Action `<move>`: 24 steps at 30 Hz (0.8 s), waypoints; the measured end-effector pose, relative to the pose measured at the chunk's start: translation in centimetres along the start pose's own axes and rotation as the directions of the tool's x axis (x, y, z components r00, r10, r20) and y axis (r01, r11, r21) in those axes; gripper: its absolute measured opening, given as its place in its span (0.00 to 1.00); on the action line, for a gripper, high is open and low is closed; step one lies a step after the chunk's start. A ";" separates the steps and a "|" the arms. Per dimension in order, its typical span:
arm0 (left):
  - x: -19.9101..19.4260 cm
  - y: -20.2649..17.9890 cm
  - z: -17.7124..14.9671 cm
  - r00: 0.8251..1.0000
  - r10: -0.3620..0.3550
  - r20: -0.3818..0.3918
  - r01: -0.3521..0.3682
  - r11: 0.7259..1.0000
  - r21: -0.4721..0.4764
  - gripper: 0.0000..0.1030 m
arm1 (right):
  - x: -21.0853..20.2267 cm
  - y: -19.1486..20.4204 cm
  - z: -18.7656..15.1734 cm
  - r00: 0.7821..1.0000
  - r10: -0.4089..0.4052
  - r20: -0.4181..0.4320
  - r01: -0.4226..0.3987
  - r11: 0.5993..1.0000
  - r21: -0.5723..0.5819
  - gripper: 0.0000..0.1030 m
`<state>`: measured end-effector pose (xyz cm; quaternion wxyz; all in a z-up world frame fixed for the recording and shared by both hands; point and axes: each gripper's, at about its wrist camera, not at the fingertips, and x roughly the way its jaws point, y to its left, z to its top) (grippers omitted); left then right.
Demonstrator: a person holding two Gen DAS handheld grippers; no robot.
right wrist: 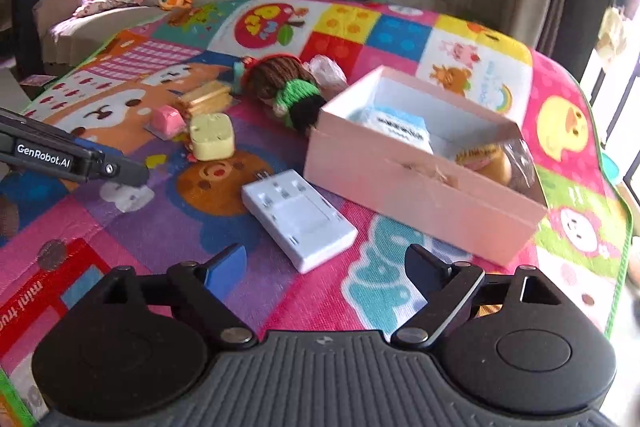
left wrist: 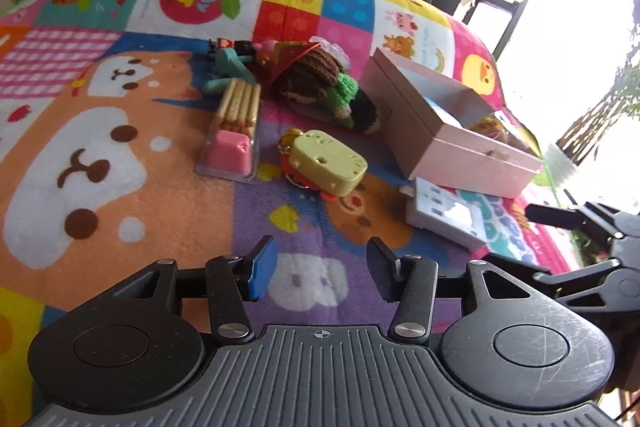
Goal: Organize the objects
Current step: 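Grasp the white charger with the right tool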
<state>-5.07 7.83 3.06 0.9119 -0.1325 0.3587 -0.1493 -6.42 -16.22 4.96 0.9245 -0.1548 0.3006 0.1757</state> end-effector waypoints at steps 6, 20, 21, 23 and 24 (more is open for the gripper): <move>-1.1 -2.1 -0.6 0.995 0.104 -0.001 -0.103 0.980 0.168 0.52 | 2.6 0.2 0.9 1.000 0.022 -0.006 -0.022 0.999 -0.042 0.85; 4.4 -1.7 5.4 0.993 0.117 -0.003 -0.116 0.975 -0.190 0.52 | 5.3 -0.2 1.7 0.993 0.097 -0.066 -0.093 0.993 0.068 0.58; 5.3 -1.9 5.6 0.989 0.146 -0.013 -0.146 0.971 -0.189 0.53 | 5.0 0.0 1.5 0.994 0.091 -0.065 -0.087 0.994 0.058 0.58; 7.2 -2.3 6.0 0.982 0.188 -0.017 -0.189 0.970 -0.155 0.55 | 4.5 0.0 1.1 0.994 0.090 -0.060 -0.087 0.995 0.050 0.58; 7.6 -2.5 6.1 0.980 0.197 0.000 -0.196 0.972 -0.126 0.58 | 4.3 0.0 1.0 0.994 0.090 -0.056 -0.087 0.995 0.049 0.58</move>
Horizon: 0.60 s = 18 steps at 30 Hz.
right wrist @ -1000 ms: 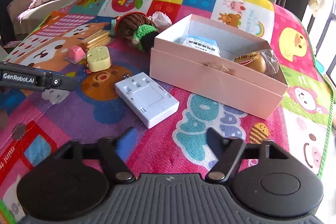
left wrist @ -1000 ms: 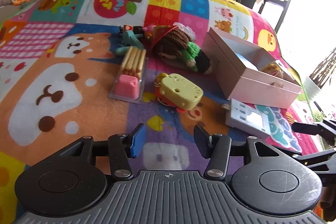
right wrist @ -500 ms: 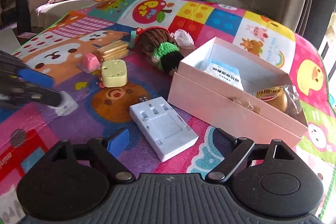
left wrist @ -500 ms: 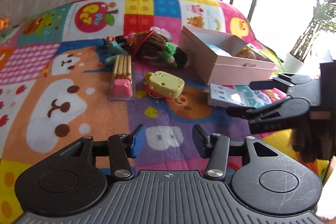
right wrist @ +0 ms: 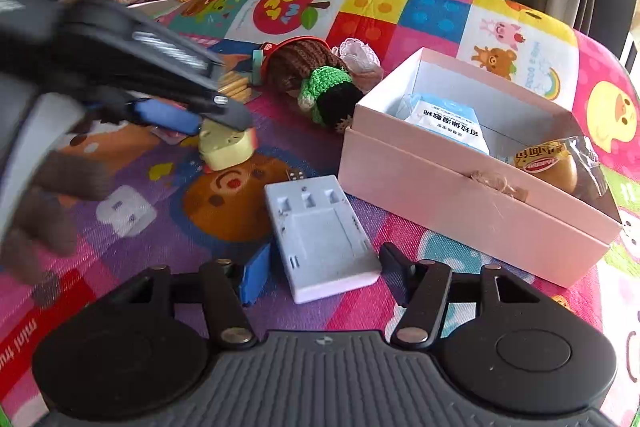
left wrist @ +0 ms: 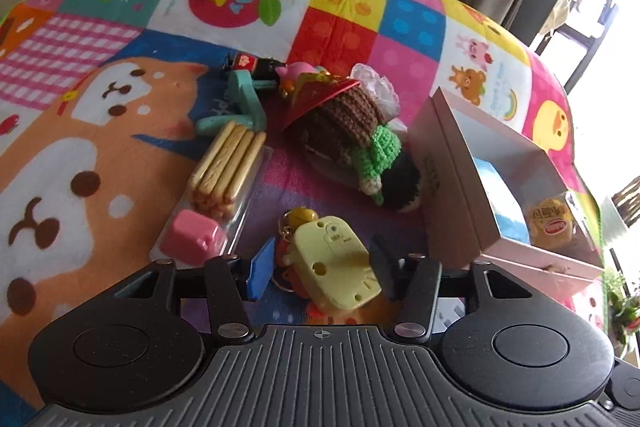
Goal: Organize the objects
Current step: 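Grasp the white charger with the right tool, then lift the charger with the right tool while the left grasps the yellow toy and drops it in the box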
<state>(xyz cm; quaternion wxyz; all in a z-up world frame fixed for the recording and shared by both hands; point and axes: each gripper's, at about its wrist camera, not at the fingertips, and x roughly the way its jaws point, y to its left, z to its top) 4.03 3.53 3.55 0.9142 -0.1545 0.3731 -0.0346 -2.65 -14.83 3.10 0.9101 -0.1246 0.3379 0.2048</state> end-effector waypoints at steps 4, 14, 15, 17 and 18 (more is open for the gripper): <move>0.7 -1.2 -0.7 0.999 0.048 -0.005 -0.047 0.984 0.173 0.56 | 0.2 0.1 0.2 1.000 0.007 0.019 -0.007 1.000 -0.009 0.60; -4.4 1.8 -4.3 0.994 -0.080 -0.074 0.097 0.960 0.264 0.48 | 0.6 -0.1 1.2 0.996 0.080 -0.038 -0.078 0.996 0.053 0.46; -4.9 1.9 -4.6 0.993 -0.087 -0.084 0.106 0.956 0.273 0.48 | -0.2 -0.1 0.8 0.996 0.080 -0.043 -0.077 0.996 0.054 0.46; -6.0 2.1 -5.3 0.991 -0.097 -0.095 0.122 0.945 0.303 0.47 | -2.3 -0.4 -0.2 0.997 0.073 -0.040 -0.071 0.996 0.052 0.46; -6.4 2.0 -5.6 0.990 -0.100 -0.097 0.126 0.941 0.314 0.47 | -3.4 -0.7 -0.8 0.997 0.066 -0.036 -0.064 0.996 0.057 0.46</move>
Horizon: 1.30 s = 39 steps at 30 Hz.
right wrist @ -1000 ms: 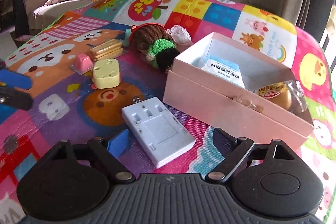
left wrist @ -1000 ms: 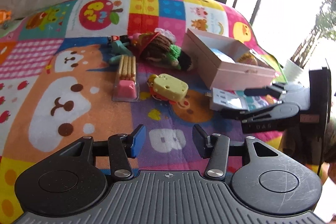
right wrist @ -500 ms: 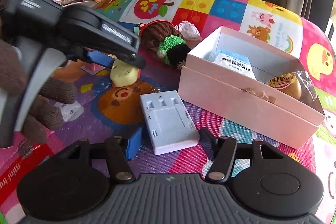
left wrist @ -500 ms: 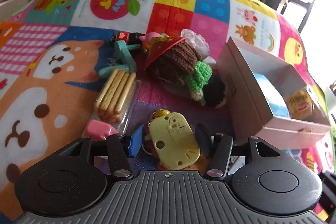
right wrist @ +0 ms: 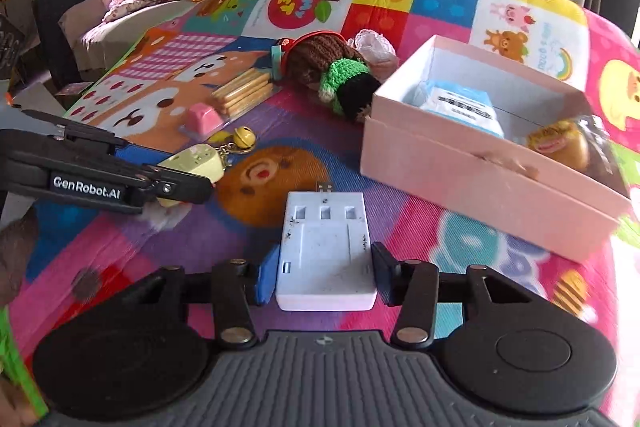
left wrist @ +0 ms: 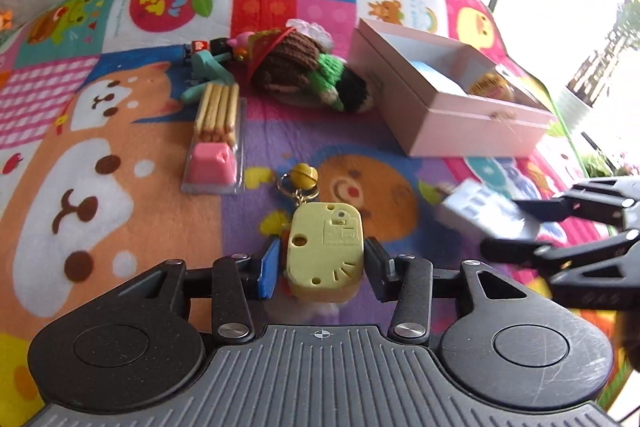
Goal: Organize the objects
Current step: 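Lift the charger with the right tool while the left grasps the yellow toy and drops it in the box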
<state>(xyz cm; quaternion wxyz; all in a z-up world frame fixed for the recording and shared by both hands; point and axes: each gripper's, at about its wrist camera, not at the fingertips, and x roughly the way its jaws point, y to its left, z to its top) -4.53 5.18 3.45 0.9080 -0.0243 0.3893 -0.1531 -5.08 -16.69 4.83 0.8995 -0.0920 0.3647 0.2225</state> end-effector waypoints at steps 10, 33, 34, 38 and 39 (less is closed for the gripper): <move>-5.5 -4.8 6.3 0.951 -0.236 0.200 0.231 0.972 0.049 0.46 | -12.4 -4.8 -0.4 0.959 -0.141 0.244 0.100 0.979 0.176 0.46; 2.4 2.9 15.1 0.909 0.021 0.416 0.062 0.981 -0.186 0.46 | -2.3 -16.1 11.0 0.928 -0.237 0.288 0.112 0.914 0.389 0.82; 2.6 4.4 15.1 0.915 0.029 0.403 0.070 0.971 -0.230 0.46 | -2.0 -15.7 10.6 0.931 -0.230 0.285 0.111 0.919 0.378 0.82; 5.6 8.2 15.9 0.956 0.052 0.290 0.058 0.931 -0.361 0.46 | -0.6 -13.9 10.0 0.944 -0.221 0.246 0.133 0.934 0.331 0.82; 6.4 8.8 15.8 0.962 0.060 0.267 0.051 0.919 -0.390 0.46 | -0.3 -13.4 10.2 0.949 -0.215 0.233 0.133 0.937 0.322 0.82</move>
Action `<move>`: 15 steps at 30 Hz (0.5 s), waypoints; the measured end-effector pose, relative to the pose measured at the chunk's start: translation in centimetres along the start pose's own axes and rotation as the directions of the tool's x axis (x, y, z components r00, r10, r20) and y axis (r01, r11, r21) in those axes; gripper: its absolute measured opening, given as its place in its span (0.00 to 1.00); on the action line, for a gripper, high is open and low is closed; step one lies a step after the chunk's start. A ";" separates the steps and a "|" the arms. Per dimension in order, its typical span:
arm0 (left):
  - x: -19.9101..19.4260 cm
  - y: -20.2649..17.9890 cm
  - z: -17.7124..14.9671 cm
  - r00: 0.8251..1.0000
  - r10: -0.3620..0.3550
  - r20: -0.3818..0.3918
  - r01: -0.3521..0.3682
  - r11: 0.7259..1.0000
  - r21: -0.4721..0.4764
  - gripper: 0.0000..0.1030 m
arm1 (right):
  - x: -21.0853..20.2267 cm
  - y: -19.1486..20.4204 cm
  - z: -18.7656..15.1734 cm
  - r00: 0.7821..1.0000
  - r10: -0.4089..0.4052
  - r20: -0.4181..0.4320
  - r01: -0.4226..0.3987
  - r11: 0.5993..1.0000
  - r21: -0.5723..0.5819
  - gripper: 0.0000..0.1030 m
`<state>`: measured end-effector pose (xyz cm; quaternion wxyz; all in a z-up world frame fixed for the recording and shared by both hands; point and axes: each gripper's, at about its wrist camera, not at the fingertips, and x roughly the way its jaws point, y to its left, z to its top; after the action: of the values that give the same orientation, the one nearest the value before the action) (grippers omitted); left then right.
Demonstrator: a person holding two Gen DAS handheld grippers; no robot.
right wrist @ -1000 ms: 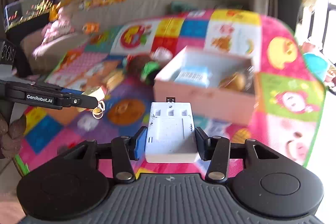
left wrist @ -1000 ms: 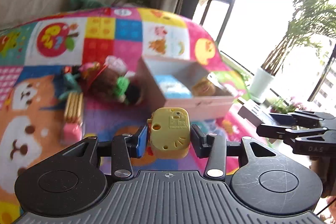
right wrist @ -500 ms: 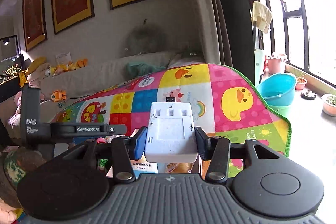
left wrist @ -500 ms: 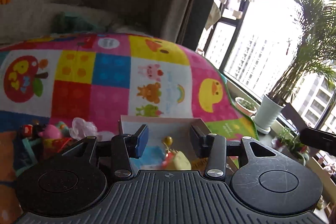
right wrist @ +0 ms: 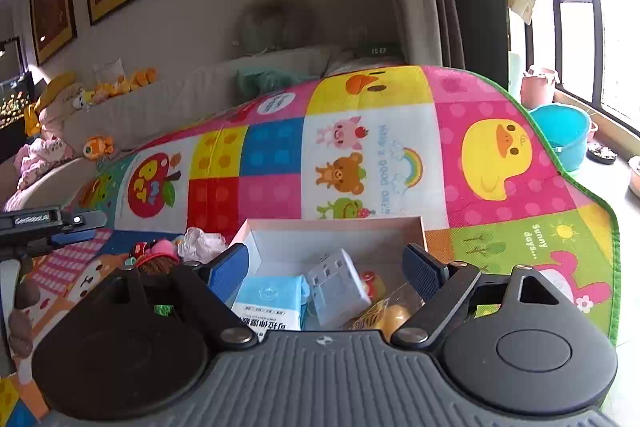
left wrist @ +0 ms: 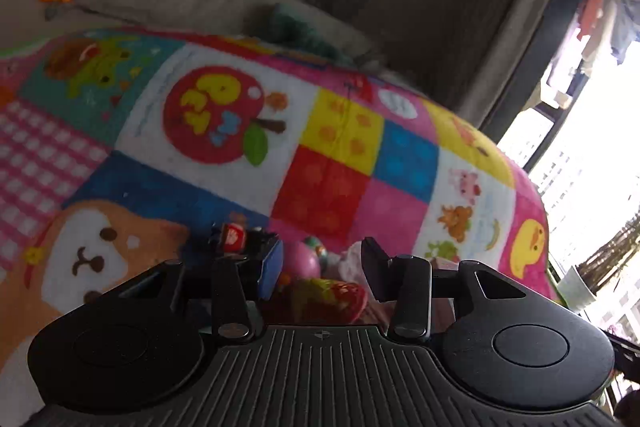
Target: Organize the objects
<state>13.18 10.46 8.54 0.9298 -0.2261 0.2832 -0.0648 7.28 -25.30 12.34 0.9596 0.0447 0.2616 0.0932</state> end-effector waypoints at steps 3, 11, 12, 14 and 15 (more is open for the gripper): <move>1.4 1.2 -1.3 0.998 -0.013 -0.065 0.014 1.000 0.019 0.46 | 1.0 2.0 0.2 0.998 0.029 -0.056 -0.031 0.999 -0.027 0.83; -3.2 3.0 -5.6 0.945 -0.178 -0.274 0.241 0.946 0.216 0.45 | 9.9 11.0 5.2 0.962 0.145 -0.233 -0.149 0.989 -0.001 0.84; -3.9 3.4 -5.9 0.947 -0.185 -0.263 0.246 0.944 0.220 0.45 | 11.9 12.0 5.9 0.954 0.146 -0.261 -0.146 0.989 0.020 0.84; -5.7 4.8 -6.3 0.962 -0.187 -0.201 0.227 0.953 0.203 0.45 | 15.8 14.2 6.8 0.951 0.106 -0.289 -0.107 0.994 0.013 0.84; -6.5 5.6 -6.1 0.970 -0.183 -0.158 0.210 0.961 0.179 0.45 | 17.6 15.2 7.0 0.954 0.065 -0.293 -0.073 0.997 -0.014 0.84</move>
<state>4.28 14.75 4.69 0.9141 -0.1561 0.3163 -0.2001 23.33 -7.18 11.70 0.9070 0.0277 0.3978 0.1354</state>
